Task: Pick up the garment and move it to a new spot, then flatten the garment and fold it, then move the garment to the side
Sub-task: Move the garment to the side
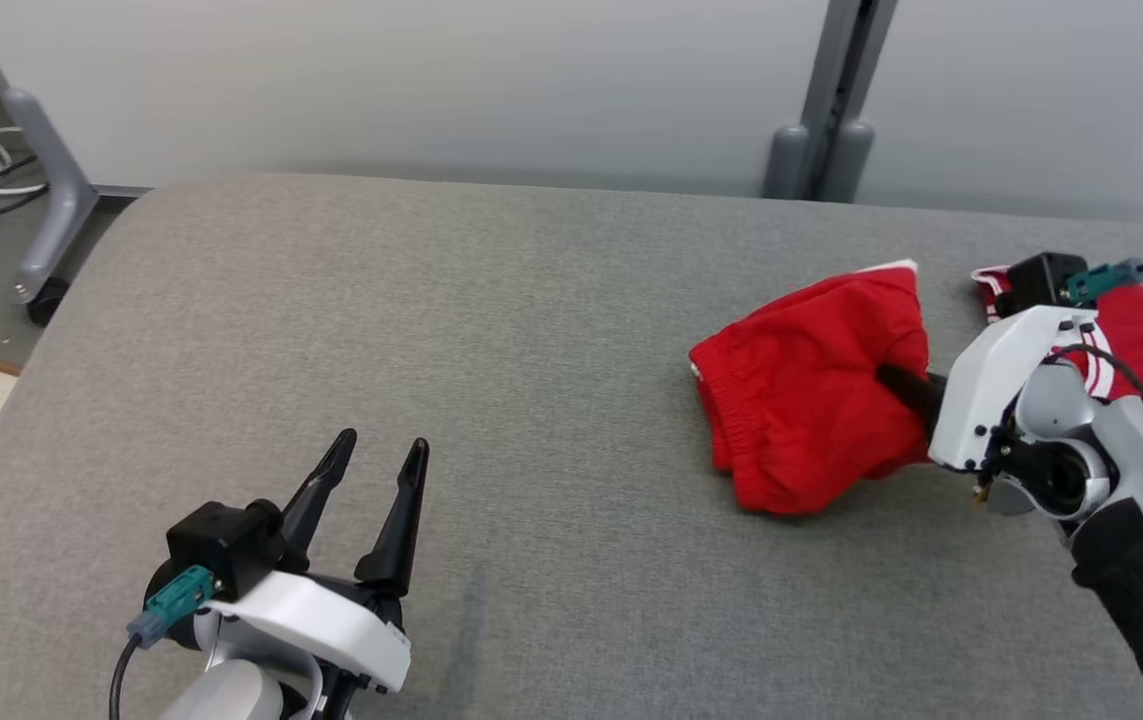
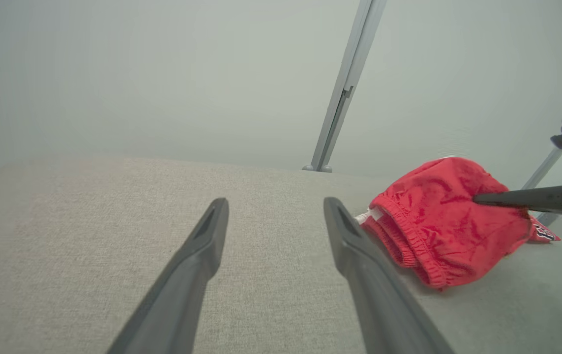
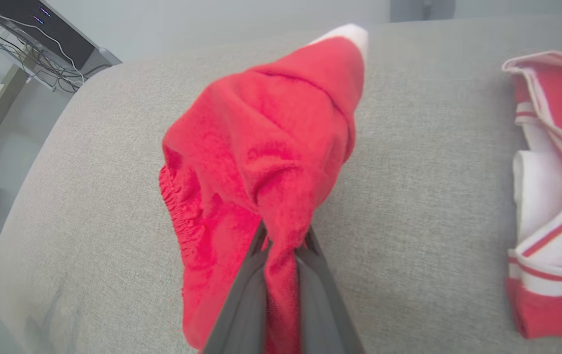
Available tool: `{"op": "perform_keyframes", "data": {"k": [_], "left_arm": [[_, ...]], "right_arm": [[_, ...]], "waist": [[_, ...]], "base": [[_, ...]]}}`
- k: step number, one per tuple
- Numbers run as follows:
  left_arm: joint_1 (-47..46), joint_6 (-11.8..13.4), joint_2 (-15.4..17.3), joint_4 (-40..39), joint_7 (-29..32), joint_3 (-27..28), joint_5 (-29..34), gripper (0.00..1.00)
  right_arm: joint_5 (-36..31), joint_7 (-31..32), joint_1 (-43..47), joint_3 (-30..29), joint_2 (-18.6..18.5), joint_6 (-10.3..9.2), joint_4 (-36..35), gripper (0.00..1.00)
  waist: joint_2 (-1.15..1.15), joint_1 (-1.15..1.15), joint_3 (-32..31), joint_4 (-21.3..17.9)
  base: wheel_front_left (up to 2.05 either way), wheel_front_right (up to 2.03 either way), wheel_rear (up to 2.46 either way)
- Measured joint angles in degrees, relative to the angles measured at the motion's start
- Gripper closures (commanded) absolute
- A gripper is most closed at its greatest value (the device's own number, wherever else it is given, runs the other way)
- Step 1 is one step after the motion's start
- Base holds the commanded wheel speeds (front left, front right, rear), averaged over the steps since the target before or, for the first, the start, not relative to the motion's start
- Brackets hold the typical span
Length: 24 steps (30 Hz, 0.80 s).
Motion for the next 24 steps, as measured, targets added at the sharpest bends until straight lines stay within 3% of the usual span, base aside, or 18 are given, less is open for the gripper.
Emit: {"op": "perform_keyframes", "data": {"k": [8,24], "left_arm": [[-3.6,-1.0,0.0,0.1,0.5,-0.6,1.0,0.00],[-7.3,-1.7,1.0,0.4,1.1,-0.8,2.0,0.00]], "right_arm": [[-1.8,0.9,-6.7,2.4,-4.1,0.00,-2.2,1.00],[-2.9,0.3,-14.1,4.4,-13.7,0.00,-3.6,1.00]], "waist": [[0.00,0.00,4.7,-5.5],[0.00,0.00,13.4,-10.5]], "base": [[0.00,0.00,0.00],[0.00,0.00,0.00]]}}
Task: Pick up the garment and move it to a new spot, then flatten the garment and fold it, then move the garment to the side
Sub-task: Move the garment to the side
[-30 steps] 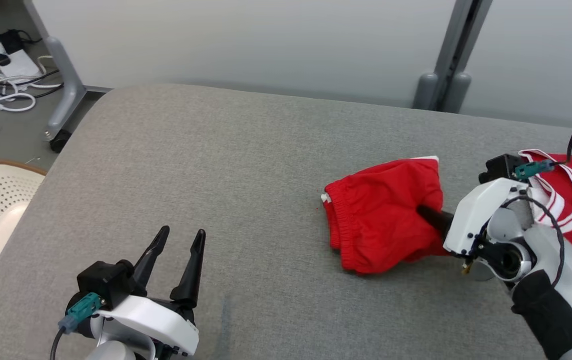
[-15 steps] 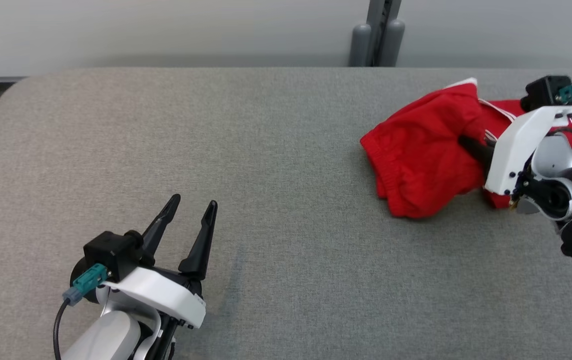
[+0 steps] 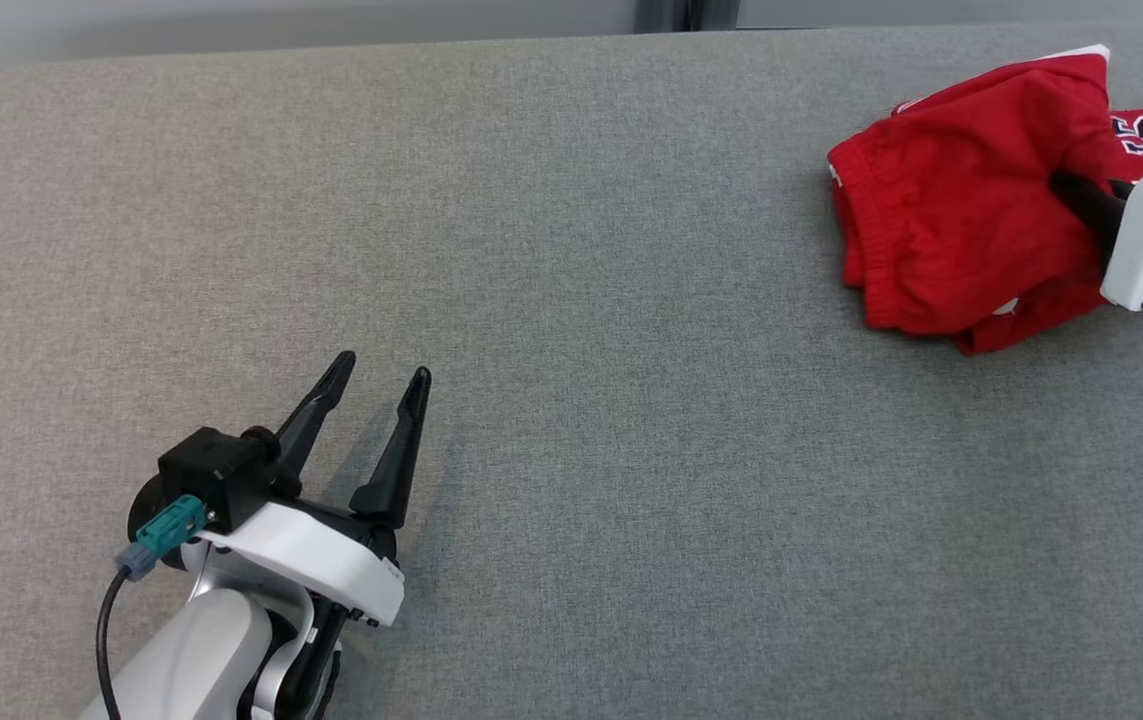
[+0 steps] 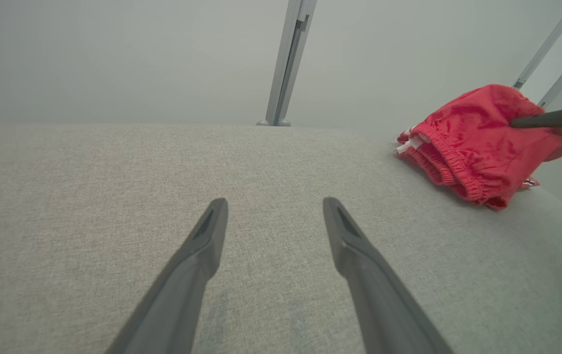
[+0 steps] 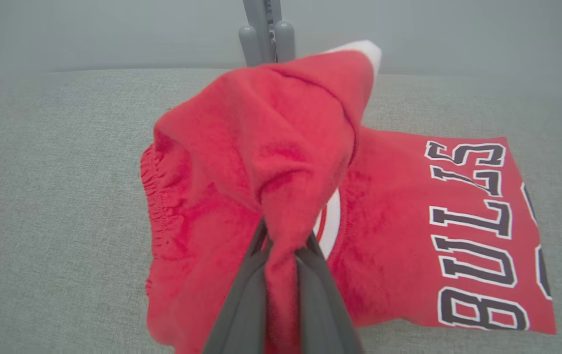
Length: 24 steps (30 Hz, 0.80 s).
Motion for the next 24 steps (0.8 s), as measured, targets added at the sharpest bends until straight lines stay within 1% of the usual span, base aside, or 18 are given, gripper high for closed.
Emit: {"op": "perform_keyframes", "data": {"k": [4,9,18,22,23,24], "left_arm": [[-0.8,-0.2,0.1,0.1,0.0,-0.2,0.1,0.00],[-1.8,-0.3,0.1,0.0,0.2,-0.6,0.4,0.00],[-2.8,-0.6,0.1,0.5,0.4,-0.9,0.5,0.00],[-2.9,-0.6,0.2,0.8,0.4,-0.9,0.5,0.00],[-2.9,-0.6,0.2,0.8,0.4,-0.9,0.5,0.00],[-2.9,-0.6,0.3,0.8,0.3,-0.9,0.5,0.00]], "right_arm": [[-1.7,-1.2,-0.9,0.9,-1.7,0.00,0.8,1.00],[-8.1,-4.8,-3.3,1.2,-2.6,0.00,6.4,1.00],[-18.6,-13.3,-5.9,0.3,0.4,0.02,21.1,1.00],[-22.3,-16.8,-7.7,-1.4,2.1,0.02,28.0,1.00],[-22.3,-16.8,-7.7,-1.4,2.1,0.02,28.0,0.53],[-23.2,-17.7,-7.8,-1.8,2.3,0.01,28.8,0.00]], "waist": [[0.00,0.00,0.7,-0.4],[0.00,0.00,1.8,-0.2],[0.00,0.00,3.5,1.7],[0.00,0.00,3.3,2.2],[0.00,0.00,3.3,2.2],[0.00,0.00,3.1,2.2]], "base": [[0.00,0.00,0.00],[0.00,0.00,0.00],[0.00,0.00,0.00],[0.00,0.00,0.00],[0.00,0.00,0.00],[0.00,0.00,0.00]]}}
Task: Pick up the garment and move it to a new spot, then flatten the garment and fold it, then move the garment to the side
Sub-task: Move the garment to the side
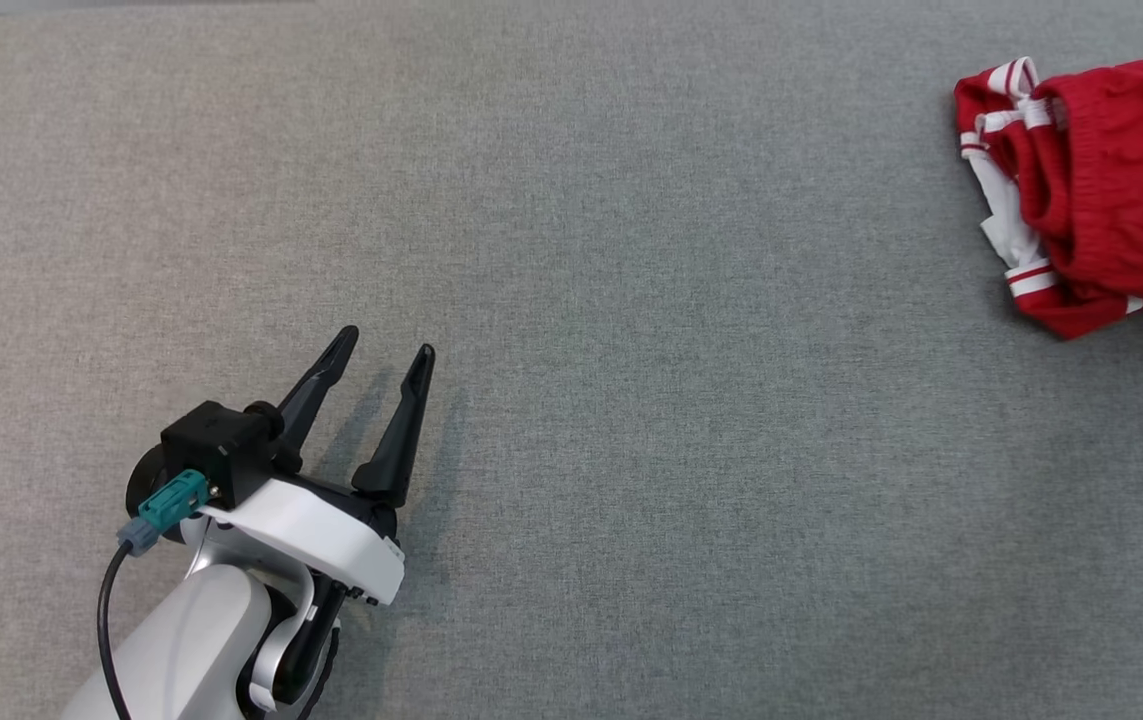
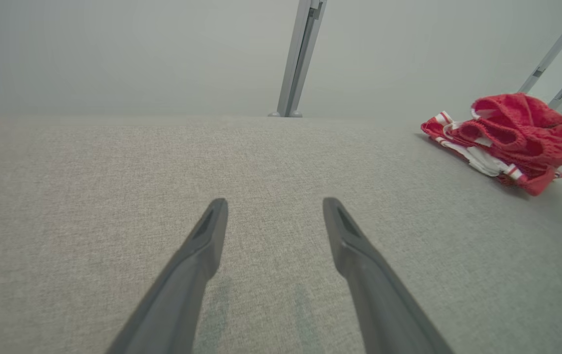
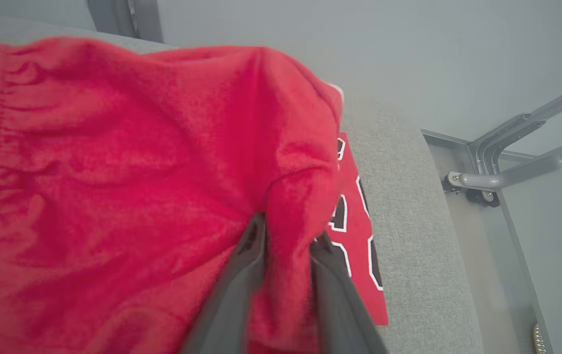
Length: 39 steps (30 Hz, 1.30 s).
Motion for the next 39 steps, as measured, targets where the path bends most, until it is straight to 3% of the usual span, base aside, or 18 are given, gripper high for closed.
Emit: {"op": "perform_keyframes", "data": {"k": [12,23,32,39], "left_arm": [[1.7,0.9,0.4,0.2,-0.7,1.3,-0.7,0.00],[8.5,3.9,2.3,-3.3,-1.8,6.5,-1.2,0.00],[15.6,6.4,2.6,-7.4,-2.1,12.2,-1.2,0.00],[19.9,6.3,2.0,-10.6,-2.2,15.5,0.1,0.00]], "right_arm": [[-8.1,-9.3,-0.2,-5.6,3.0,0.00,2.0,0.00],[-7.8,-20.1,2.3,-9.2,6.6,0.00,-1.0,0.00],[-5.2,-21.4,15.8,-16.2,6.8,0.00,-18.6,0.00],[-8.0,-21.4,31.6,-24.1,8.2,-0.01,-35.4,0.00]], "waist": [[0.00,0.00,-5.5,-2.0],[0.00,0.00,-13.8,-4.6],[0.00,0.00,-19.1,-4.9],[0.00,0.00,-21.0,-3.7]], "base": [[0.00,0.00,0.00],[0.00,0.00,0.00],[0.00,0.00,0.00],[0.00,0.00,0.00]]}}
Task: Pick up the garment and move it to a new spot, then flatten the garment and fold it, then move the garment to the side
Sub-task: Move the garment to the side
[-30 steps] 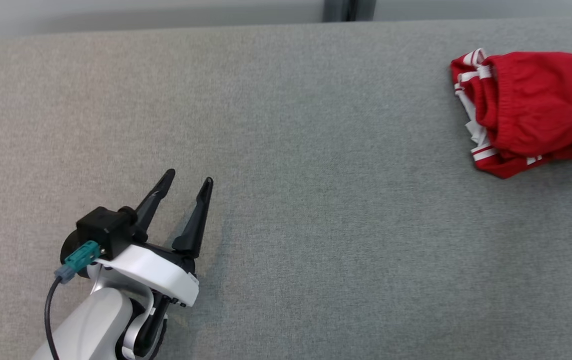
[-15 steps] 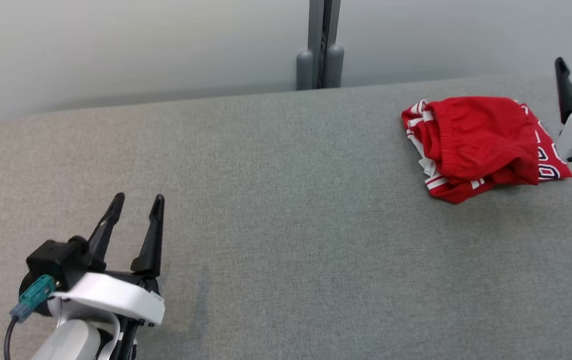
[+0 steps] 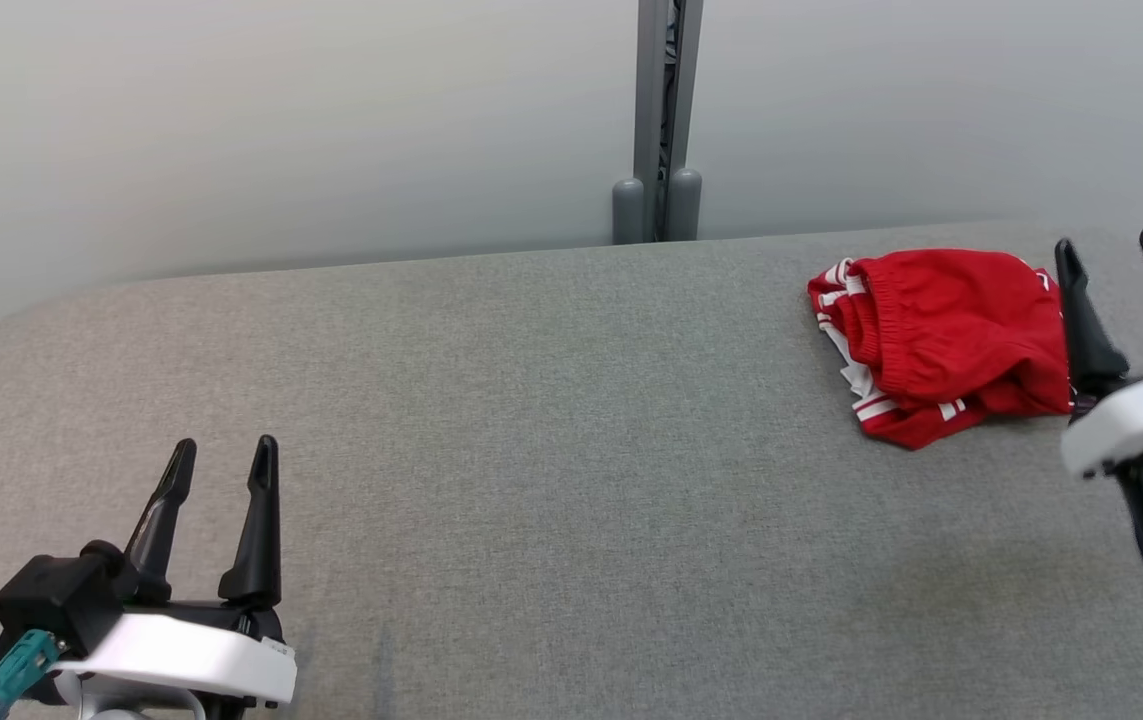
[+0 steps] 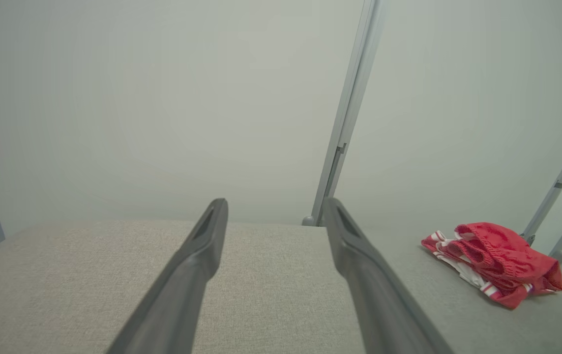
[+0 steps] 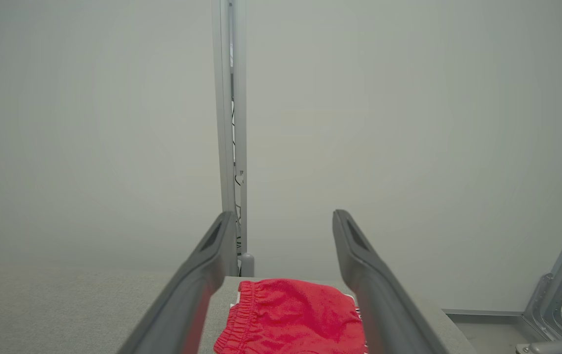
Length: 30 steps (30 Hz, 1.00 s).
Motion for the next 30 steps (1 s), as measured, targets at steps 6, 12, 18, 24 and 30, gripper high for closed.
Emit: {"op": "perform_keyframes", "data": {"k": [6,12,18,24,30], "left_arm": [[2.1,-1.5,-2.1,-1.8,0.0,2.9,3.5,0.00],[5.6,-3.9,-5.5,0.6,0.0,6.4,7.3,0.00],[6.2,-6.8,-8.1,3.9,0.0,7.3,9.2,0.00],[7.0,-10.1,-11.5,7.9,0.0,9.3,12.3,0.00],[7.3,-11.8,-13.6,8.8,0.0,11.9,16.1,0.00]], "right_arm": [[-2.2,0.3,12.0,-4.5,3.3,0.00,-13.1,0.00],[-3.2,0.9,23.0,-7.2,7.4,0.00,-22.9,0.00],[-4.4,0.9,27.5,-7.5,9.5,0.00,-25.1,0.00],[-5.7,0.3,31.1,-8.4,11.9,0.00,-24.4,0.00],[-6.9,0.1,33.2,-9.8,12.9,0.00,-25.7,0.00]], "waist": [[0.00,0.00,-0.7,1.2],[0.00,0.00,-1.3,2.4],[0.00,0.00,-1.7,3.0],[0.00,0.00,-2.0,3.9],[0.00,0.00,-2.0,4.3]], "base": [[0.00,0.00,0.00],[0.00,0.00,0.00],[0.00,0.00,0.00],[0.00,0.00,0.00],[0.00,0.00,0.00]]}}
